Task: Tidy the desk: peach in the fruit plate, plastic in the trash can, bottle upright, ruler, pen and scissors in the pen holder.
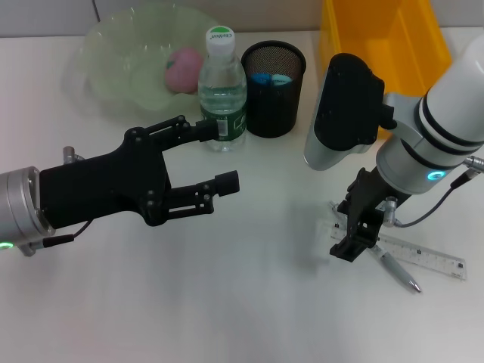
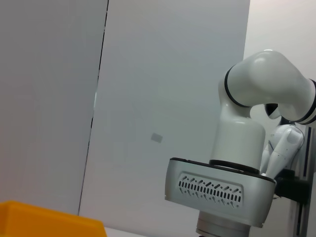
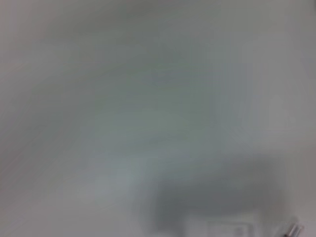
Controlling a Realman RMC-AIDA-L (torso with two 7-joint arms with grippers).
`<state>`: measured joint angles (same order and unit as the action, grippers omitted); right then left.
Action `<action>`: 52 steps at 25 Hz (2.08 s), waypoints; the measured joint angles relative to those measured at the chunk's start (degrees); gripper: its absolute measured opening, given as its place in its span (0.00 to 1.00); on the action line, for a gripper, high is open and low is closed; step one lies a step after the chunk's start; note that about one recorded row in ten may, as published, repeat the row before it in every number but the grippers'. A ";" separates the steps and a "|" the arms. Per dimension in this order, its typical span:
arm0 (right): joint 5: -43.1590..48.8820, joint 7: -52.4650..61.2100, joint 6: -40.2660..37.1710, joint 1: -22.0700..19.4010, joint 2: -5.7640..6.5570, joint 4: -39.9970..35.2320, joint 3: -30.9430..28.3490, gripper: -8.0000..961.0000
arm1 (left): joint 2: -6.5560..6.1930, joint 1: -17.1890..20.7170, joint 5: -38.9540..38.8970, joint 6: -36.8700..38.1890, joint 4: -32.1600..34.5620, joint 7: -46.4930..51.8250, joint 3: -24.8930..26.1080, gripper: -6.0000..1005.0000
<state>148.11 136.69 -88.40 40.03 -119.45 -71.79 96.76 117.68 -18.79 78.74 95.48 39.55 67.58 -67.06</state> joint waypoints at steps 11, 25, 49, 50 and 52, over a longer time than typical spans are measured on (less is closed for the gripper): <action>-0.37 -0.02 1.59 0.04 -0.07 1.66 0.74 0.75 | 0.09 -0.02 0.01 -0.06 0.00 0.00 0.10 0.80; -0.46 -0.01 2.82 0.19 -0.16 1.83 2.13 0.75 | 0.18 -0.02 0.01 -0.12 0.00 0.00 0.16 0.80; -0.45 0.47 4.16 0.74 -0.17 3.11 3.42 0.75 | 0.18 -0.18 0.01 -0.12 0.00 -0.49 0.83 0.80; -0.45 0.48 4.19 0.75 -0.17 3.13 3.44 0.75 | 0.18 -0.19 0.01 -0.12 0.00 -0.58 0.89 0.80; -0.45 0.48 4.20 0.77 -0.17 3.15 3.45 0.75 | 0.18 -0.19 0.01 -0.12 0.00 -0.62 1.01 0.80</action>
<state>147.66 137.17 -84.20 40.81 -119.62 -68.64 100.21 117.86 -18.99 78.75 95.36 39.55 66.96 -66.05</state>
